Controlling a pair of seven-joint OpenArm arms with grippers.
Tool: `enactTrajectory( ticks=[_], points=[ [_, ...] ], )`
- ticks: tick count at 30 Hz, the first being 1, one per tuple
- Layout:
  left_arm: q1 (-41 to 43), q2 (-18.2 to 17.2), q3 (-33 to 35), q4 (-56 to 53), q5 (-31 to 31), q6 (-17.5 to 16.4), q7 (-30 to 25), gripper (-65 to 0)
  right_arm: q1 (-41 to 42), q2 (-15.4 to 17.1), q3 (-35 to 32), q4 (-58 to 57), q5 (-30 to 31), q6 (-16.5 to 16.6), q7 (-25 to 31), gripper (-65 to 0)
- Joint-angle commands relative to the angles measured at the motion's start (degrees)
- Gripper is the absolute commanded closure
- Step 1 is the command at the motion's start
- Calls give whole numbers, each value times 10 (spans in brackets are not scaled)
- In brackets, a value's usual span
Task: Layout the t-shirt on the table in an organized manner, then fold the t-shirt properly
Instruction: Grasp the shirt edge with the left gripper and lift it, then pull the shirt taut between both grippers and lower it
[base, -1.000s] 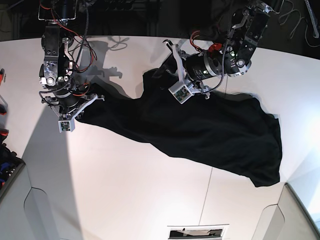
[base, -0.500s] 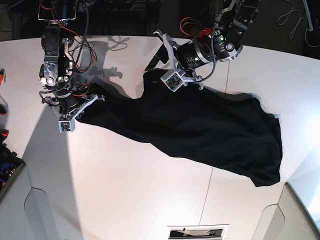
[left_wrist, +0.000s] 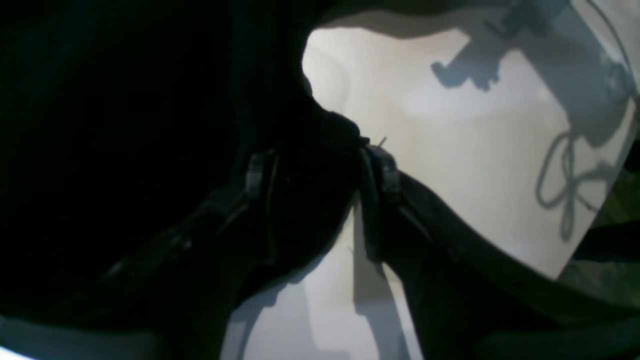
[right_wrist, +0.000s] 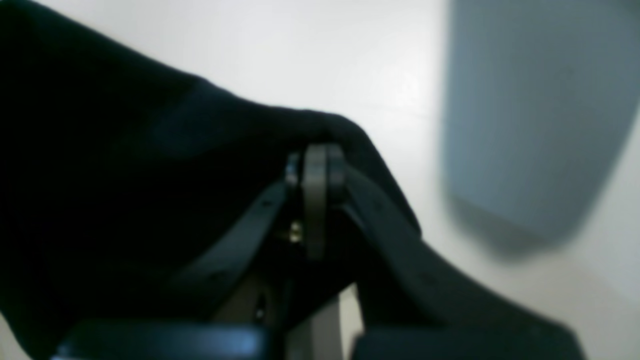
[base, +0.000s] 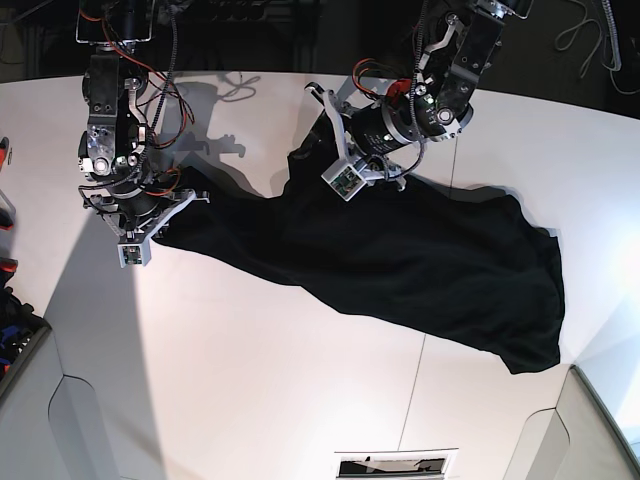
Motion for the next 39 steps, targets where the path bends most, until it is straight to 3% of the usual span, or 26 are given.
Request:
enactTrajectory(
  ticks=[1,6,11,17,23,29,36,39],
  points=[
    [-4,0,0,0,14,1,1,-255,-4,3,1,-3,-4,2,-35,0],
    [-4,-9,0,-2,45,0,8,0,-3,3,1,-3,-4,2,-35,0],
    [1,-57,-1,25,54,1,59,0,-4,3,1,-4,-4,3,-35,0],
    [16,-163,-1,101,58,0,100,0,-4,7,3,-9,-31,4,-40,0],
    [56,-261,-1,161,88,5,117,0,-5,49,5,-9,-31,4,-52,0],
    [73,-348,-1,210,167,72,171,0,-13,93,5,-9,-18,0,-61,0],
    [74,-434,-1,257,257,158,199,0,-47,115,26,-9,-17,0,-61,0],
    [76,-454,0,282,247,163,224,0,-56,115,50,-9,-17,2,-60,0]
  ],
)
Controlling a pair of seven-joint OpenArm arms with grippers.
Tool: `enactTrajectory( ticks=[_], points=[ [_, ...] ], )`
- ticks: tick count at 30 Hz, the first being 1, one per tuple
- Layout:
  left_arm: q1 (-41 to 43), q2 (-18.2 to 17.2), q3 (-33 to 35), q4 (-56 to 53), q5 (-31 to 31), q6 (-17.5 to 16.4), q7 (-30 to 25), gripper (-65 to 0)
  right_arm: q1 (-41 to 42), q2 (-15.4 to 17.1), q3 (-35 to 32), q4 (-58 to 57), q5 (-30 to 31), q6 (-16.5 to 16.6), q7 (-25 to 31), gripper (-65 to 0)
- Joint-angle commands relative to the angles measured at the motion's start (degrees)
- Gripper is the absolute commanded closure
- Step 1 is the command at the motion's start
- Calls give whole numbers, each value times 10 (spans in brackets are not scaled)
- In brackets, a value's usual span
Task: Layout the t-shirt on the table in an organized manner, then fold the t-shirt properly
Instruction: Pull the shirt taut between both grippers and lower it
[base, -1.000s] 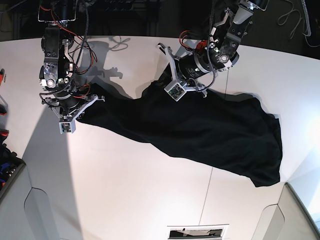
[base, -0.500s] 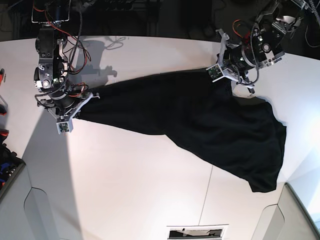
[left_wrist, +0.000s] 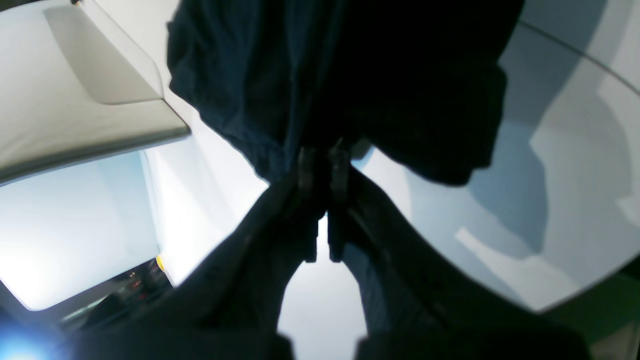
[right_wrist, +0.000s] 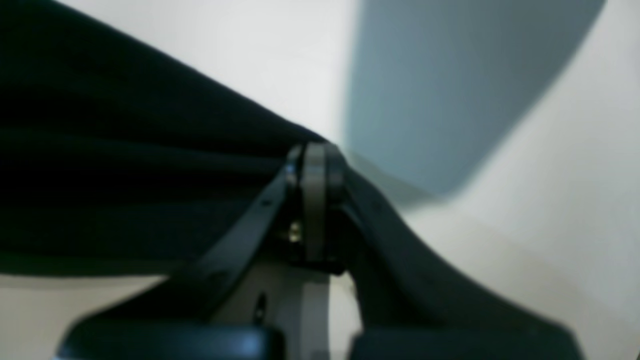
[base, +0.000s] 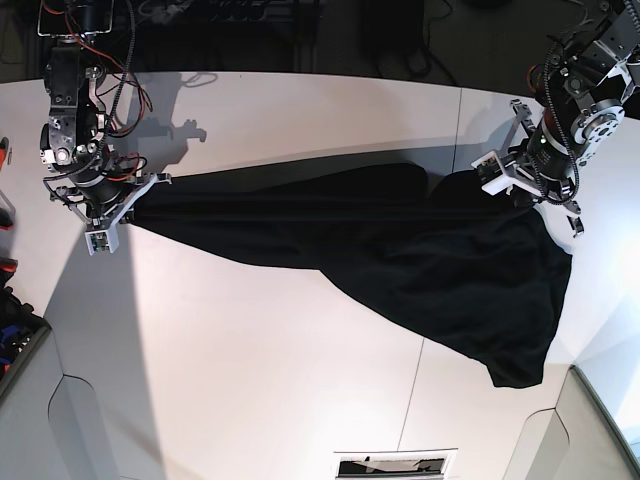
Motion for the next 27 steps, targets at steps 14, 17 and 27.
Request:
enactTrajectory(
  ticks=[14,17,27],
  points=[
    [106,-22,-9,106,-157,-101,-8,-331,-7,15,37,-5,-17,4,-51,0],
    [118,-21,-9,106,-251,-187,-14,-331,-7,15,37,-5,-17,4,-50,0],
    [35,27,-48,23,-131,-66,-85,-83,-8,14,37,-5,-12,4,-50,0]
  ],
)
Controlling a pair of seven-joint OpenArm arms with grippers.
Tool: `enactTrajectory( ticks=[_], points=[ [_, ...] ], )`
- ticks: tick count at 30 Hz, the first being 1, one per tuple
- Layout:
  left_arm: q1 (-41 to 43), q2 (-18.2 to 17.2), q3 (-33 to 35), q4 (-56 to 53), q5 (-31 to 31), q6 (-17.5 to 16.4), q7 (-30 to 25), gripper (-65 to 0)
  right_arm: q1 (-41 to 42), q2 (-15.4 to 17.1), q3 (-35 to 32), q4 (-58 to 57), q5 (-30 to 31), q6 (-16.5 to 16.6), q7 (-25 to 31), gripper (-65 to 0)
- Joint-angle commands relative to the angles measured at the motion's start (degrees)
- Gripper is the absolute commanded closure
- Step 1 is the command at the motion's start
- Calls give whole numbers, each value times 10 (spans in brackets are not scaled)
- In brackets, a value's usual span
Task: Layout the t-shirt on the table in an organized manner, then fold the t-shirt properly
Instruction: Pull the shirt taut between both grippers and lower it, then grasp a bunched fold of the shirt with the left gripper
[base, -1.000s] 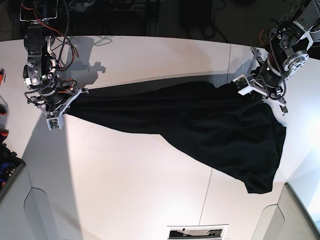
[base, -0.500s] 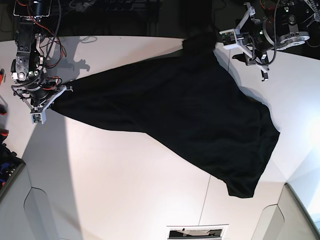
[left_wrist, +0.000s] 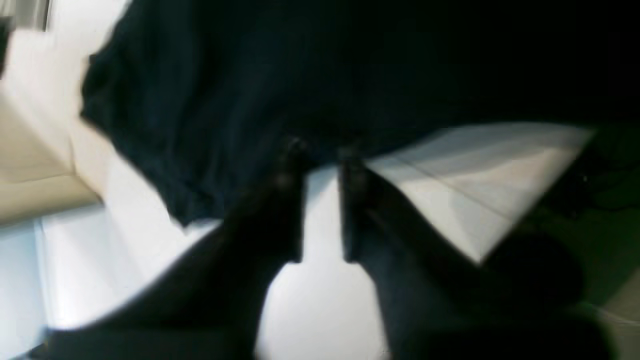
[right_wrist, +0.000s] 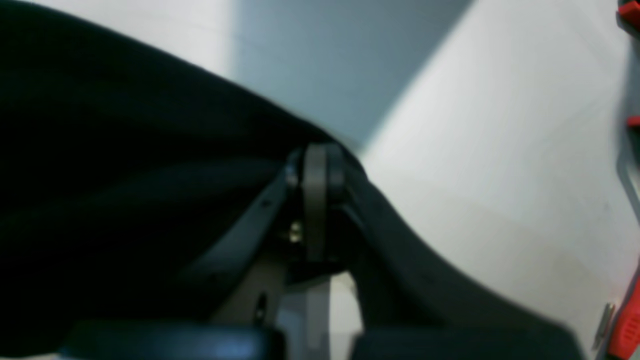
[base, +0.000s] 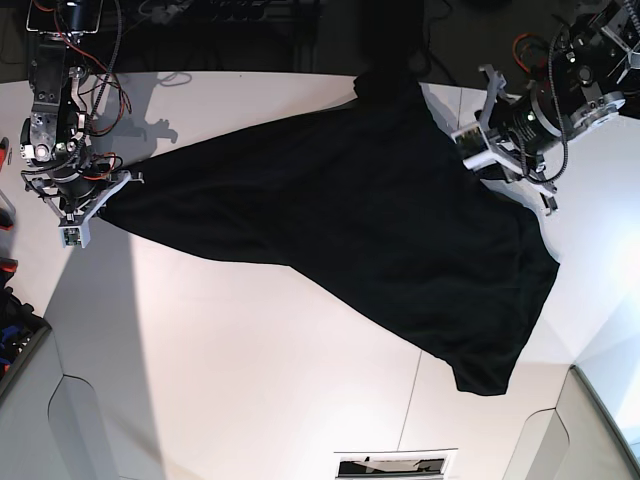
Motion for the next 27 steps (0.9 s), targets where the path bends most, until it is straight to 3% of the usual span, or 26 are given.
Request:
enactTrajectory(
  ticks=[1,5,8,10,17,20,27],
  points=[
    [-13,3,-5,-19,3,3,-11,-66,-5,6,2,-3,-5,-3,-37,0],
    [-79,59,-5,-155,2,4,-32,-73,-5,6,2,-3,2,-1,-36,0],
    [-126,103,-5,-252,-14,26,-5,-203,-5,6,2,-3,2,-1,-36,0],
    [-145,118,-8,-291,-60,33,23,-280,-5,6,2,-3,2,1,-37,0],
    [-112,135,-66,-278,-216,-49,29,-280,-8,6,2,-3,11,14,-37,0],
    [-100,160,-85,-278,-259,-80,37,-280,-8,6,2,-3,13,14,-34,0],
    [-113,239,-86,-268,-286,-92,37,-280,-8,6,2,-3,24,14,-35,0]
  ],
)
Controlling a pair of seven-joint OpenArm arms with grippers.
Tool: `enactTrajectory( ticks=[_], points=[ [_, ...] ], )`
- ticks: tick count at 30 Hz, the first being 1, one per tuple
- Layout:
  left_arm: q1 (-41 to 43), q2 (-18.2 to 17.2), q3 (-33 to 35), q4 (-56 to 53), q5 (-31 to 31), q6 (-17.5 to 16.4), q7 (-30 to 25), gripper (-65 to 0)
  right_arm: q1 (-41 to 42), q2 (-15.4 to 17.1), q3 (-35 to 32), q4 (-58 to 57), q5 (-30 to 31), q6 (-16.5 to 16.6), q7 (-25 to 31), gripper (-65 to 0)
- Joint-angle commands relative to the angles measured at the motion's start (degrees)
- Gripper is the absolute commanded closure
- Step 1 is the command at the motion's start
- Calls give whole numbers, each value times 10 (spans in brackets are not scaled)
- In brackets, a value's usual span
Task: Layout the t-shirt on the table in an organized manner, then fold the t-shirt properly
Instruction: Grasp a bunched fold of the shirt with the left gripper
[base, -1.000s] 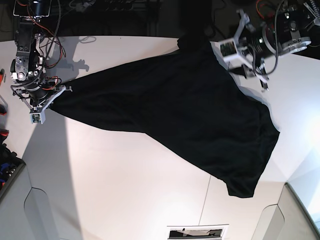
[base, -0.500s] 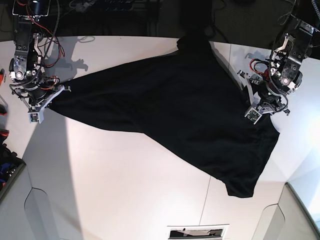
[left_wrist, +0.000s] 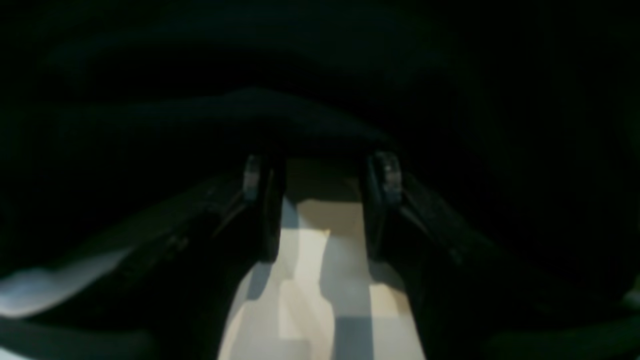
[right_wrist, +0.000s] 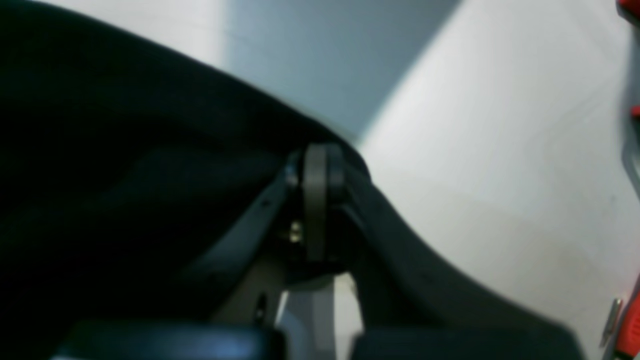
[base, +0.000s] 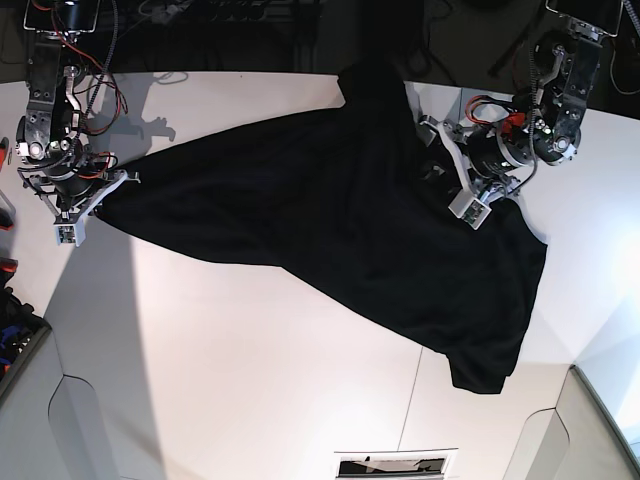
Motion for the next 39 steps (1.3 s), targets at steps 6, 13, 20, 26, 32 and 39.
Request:
enactTrajectory(
  ticks=[6,13,20,26,32,39],
  points=[
    [-47,34,-1,12,6,-10,5,-280,-4,4,1,-3,-2,7,-45,0],
    [-115,37,0,12,12,-10,4,-280,-5,0,1,-3,1,7,-49,0],
    [-174,78,53,-37,44,-18,-21,-280,-5,-4,1,-3,29,11,-48,0],
    [-215,150,100,-102,97,-18,-27,-280,-7,-25,1,-3,29,22,-54,0],
    [-224,170,100,-107,105,-17,2,-280,-7,-47,1,-3,24,25,-58,0],
    [-206,141,95,-107,78,8,20,-278,-7,-47,1,-3,24,37,-55,0]
  ],
)
